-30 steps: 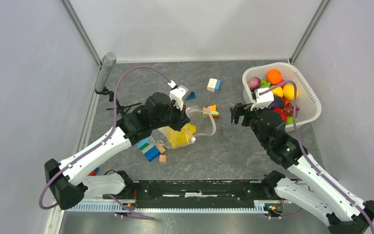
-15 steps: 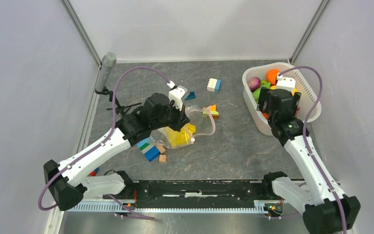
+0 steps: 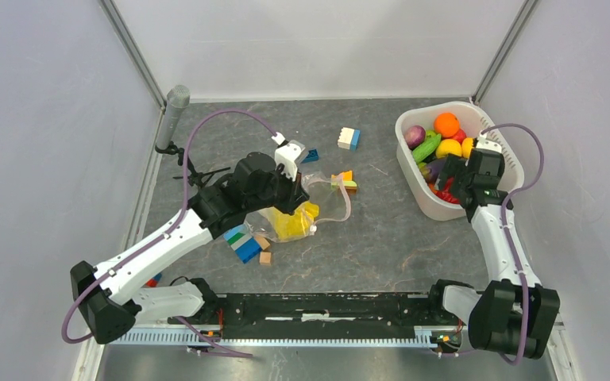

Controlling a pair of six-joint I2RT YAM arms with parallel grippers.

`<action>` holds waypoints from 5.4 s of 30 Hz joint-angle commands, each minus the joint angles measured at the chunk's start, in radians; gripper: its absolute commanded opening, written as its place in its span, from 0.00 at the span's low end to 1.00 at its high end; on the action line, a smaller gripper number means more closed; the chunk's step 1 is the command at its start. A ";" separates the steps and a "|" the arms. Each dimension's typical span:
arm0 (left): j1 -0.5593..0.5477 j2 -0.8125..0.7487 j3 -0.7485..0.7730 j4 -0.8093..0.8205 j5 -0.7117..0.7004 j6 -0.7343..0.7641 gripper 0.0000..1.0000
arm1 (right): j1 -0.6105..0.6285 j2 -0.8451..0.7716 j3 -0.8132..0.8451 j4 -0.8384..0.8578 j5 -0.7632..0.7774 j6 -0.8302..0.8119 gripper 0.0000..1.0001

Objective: Place the food in the zip-top bag and seal the zipper
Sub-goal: Pick up the fake fruit from the bin, then place the fake fruit in the zipper food storage bag, then adjust the zipper food storage bag at the center of the board.

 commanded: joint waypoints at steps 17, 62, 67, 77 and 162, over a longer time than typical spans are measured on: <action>0.000 -0.054 -0.003 0.014 0.005 -0.014 0.02 | -0.015 -0.098 -0.119 0.160 -0.147 0.053 0.54; 0.000 -0.021 0.001 0.043 0.038 -0.046 0.02 | 0.326 -0.370 -0.074 0.474 -0.782 0.270 0.49; 0.000 -0.023 -0.001 0.051 0.045 -0.054 0.02 | 0.521 -0.345 -0.129 0.576 -0.694 0.295 0.49; 0.000 -0.021 0.009 0.072 0.095 -0.083 0.02 | 0.886 -0.232 -0.156 0.672 -0.345 0.158 0.48; 0.002 -0.294 -0.130 0.176 -0.301 -0.037 0.02 | 1.103 0.016 0.343 0.515 -0.160 -0.135 0.00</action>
